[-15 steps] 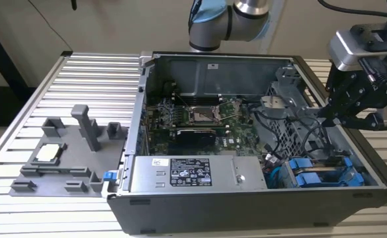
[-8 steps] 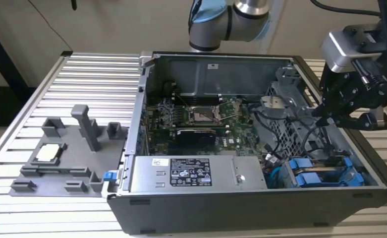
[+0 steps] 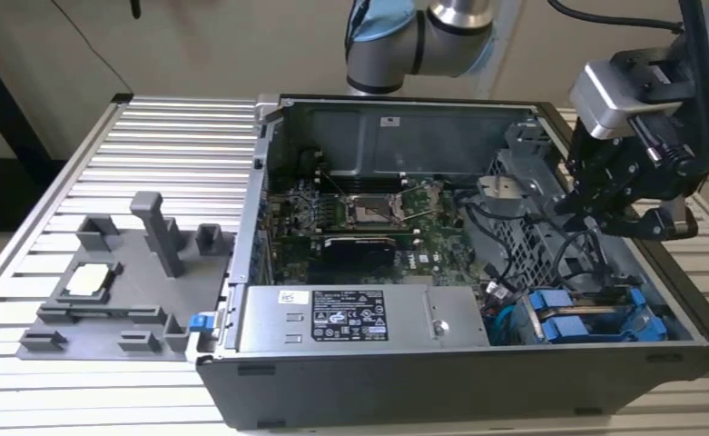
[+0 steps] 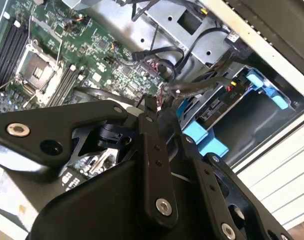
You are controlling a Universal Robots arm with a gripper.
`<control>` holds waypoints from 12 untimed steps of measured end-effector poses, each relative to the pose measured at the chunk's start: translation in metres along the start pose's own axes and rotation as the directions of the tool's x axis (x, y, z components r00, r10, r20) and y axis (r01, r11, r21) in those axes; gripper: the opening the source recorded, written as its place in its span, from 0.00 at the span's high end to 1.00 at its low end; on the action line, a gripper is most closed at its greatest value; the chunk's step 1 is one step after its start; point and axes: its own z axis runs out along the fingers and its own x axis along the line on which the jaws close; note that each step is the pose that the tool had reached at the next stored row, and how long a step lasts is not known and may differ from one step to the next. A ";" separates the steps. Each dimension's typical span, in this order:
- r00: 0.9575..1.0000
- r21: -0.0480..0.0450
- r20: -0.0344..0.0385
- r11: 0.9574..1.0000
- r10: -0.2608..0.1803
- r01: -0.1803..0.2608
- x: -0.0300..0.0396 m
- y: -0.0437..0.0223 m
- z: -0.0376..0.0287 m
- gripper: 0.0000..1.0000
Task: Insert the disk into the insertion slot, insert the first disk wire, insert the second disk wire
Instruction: 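Insert the first disk wire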
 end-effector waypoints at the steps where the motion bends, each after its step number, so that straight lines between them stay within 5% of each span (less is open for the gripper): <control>1: 1.000 -0.001 0.000 1.000 -0.002 0.002 -0.0003 0.0029 0.0001 0.73; 12: 1.000 -0.002 0.009 1.000 -0.012 0.012 -0.0018 0.0220 0.0034 0.73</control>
